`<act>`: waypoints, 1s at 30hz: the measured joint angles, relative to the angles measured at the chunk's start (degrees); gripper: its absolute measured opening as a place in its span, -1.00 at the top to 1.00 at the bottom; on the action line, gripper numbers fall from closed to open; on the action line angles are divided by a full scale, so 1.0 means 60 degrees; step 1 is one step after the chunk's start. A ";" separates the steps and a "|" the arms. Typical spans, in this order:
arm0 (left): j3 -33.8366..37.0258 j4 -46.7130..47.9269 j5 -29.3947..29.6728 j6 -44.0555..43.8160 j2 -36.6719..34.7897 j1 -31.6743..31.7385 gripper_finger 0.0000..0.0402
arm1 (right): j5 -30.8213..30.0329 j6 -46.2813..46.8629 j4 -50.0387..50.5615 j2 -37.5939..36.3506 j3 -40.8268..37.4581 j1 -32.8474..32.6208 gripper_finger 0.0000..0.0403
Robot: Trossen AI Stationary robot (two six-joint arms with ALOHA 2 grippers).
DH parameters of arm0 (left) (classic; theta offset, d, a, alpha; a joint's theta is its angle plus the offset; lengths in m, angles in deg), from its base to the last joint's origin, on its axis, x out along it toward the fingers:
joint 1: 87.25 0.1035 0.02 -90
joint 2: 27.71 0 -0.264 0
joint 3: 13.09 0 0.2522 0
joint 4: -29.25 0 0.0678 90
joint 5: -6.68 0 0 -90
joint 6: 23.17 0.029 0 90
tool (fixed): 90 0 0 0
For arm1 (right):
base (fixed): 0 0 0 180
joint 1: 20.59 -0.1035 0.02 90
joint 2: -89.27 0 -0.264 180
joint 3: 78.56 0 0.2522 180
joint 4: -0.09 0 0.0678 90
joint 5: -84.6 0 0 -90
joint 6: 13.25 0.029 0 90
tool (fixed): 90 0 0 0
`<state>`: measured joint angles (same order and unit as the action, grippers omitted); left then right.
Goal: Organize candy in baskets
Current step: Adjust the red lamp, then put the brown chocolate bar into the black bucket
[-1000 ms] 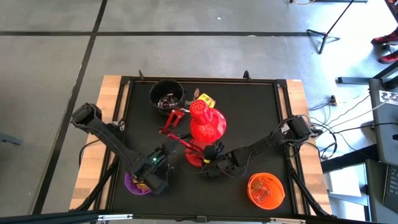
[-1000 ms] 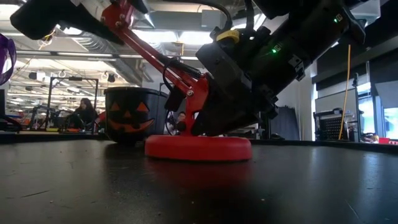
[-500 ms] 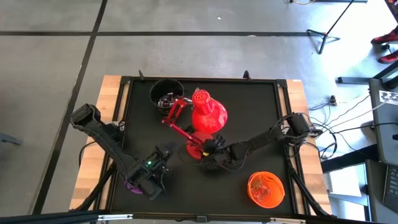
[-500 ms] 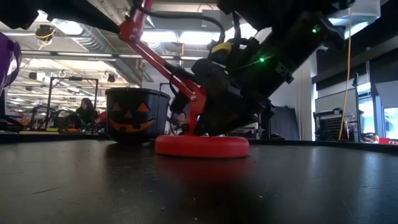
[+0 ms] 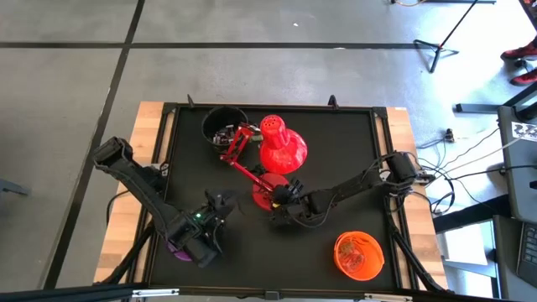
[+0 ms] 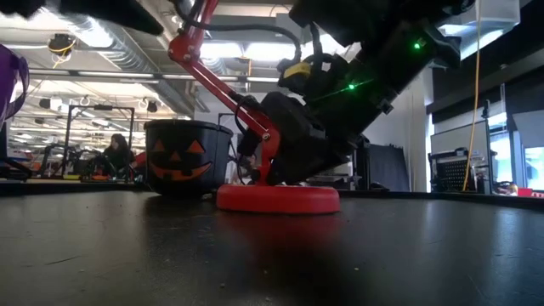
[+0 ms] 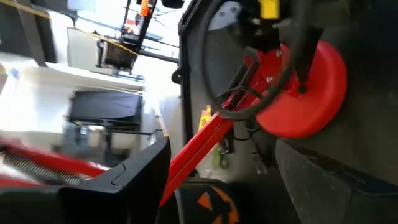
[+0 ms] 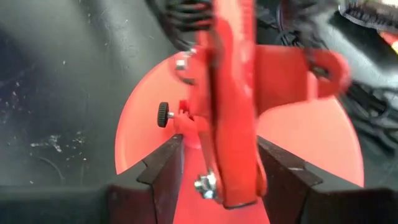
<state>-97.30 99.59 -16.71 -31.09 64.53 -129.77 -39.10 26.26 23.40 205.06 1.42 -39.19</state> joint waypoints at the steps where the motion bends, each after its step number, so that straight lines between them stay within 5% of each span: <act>1: 0.0000 0.0000 -0.0058 -0.0190 -0.0150 -0.0041 -0.39 | -0.0028 -0.0168 0.0045 0.0007 0.0092 -0.0079 0.08; 17: 0.0146 0.0182 -0.0129 -0.2667 -0.2706 -0.1218 -0.25 | -0.0750 -0.0921 0.1001 -0.0525 0.1136 -0.1046 0.08; 30: 0.3012 -0.0285 0.0290 -0.5511 -0.4816 -0.1367 -0.25 | -0.1462 -0.1335 0.0880 -0.1148 0.1173 -0.1408 0.08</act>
<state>-79.23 97.88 -14.98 -64.16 35.63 -137.97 -47.88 18.26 28.68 198.17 8.46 -47.63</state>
